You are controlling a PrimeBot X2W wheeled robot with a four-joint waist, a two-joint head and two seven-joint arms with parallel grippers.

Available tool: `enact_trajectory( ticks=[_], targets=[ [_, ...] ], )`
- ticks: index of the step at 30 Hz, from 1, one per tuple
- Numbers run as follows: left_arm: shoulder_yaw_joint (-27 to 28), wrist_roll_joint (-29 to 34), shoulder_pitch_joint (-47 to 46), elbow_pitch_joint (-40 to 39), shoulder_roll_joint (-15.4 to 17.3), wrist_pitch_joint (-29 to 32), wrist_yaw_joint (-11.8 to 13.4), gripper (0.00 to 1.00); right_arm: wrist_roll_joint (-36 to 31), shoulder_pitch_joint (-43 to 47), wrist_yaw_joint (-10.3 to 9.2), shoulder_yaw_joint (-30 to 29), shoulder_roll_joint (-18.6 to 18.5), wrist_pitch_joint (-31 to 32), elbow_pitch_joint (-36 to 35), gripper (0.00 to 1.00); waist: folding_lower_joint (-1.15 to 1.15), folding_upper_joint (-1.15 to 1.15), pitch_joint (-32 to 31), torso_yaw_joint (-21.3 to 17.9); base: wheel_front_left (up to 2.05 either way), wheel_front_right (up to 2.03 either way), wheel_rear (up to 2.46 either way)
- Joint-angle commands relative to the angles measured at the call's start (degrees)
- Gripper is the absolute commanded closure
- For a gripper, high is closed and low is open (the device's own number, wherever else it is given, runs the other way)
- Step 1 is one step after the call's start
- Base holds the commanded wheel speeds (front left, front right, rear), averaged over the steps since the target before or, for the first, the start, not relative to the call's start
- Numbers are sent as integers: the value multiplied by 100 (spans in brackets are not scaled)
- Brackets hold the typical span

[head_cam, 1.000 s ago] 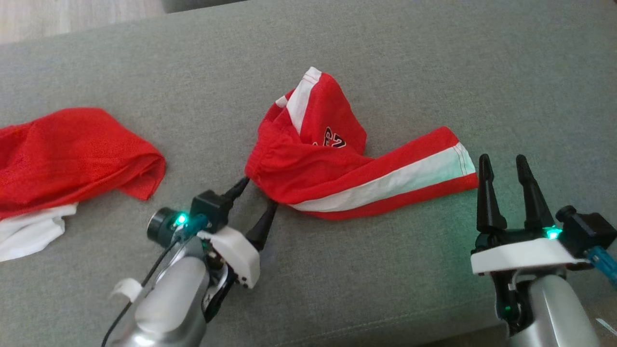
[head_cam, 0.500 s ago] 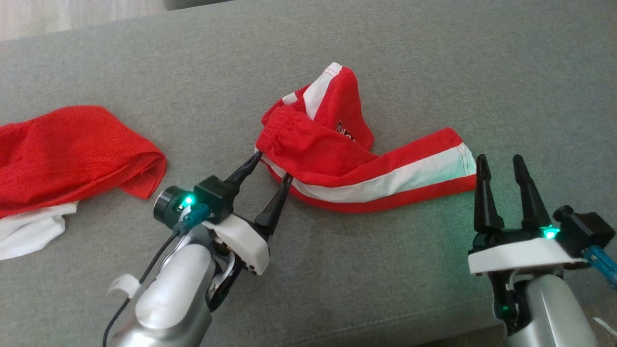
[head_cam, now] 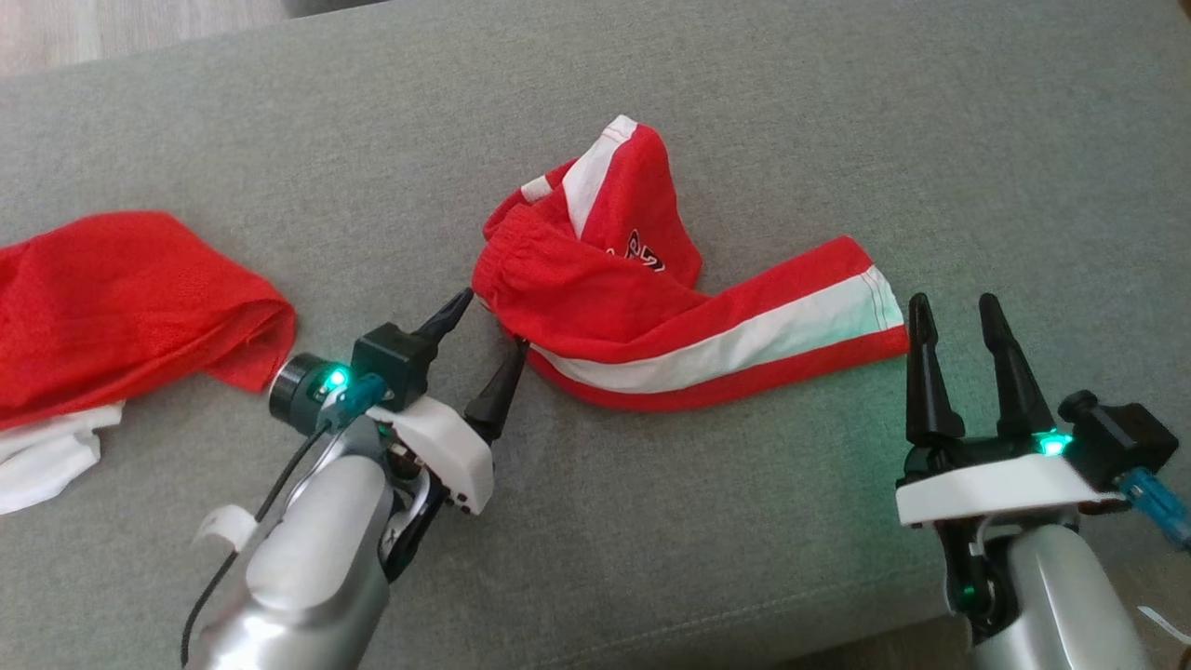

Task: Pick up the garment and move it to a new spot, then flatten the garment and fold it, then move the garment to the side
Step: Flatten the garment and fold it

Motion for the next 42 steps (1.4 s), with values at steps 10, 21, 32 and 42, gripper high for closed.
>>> enact_trajectory(
  ticks=[10, 21, 32, 42],
  targets=[
    [130, -153, -167, -546, 113, -32, 1, 100, 17, -143, -4, 68, -27, -78, -75, 0, 0, 0, -97, 53, 0, 0, 0],
    [585, 222, 384, -1200, -12, -32, 16, 100, -214, -105, -4, -151, -27, -78, 383, 0, 0, 0, -364, 386, 0, 0, 0],
    [1185, 305, 981, -1879, -170, -32, 97, 100, -142, -101, -4, -117, -27, -78, 363, 0, 0, 0, -567, 595, 0, 0, 0],
    [1856, 438, 1898, -2691, -368, -32, 214, 0, -80, 174, -4, -109, -27, -78, 134, 0, 0, 0, -771, 881, 0, 0, 0]
  ],
)
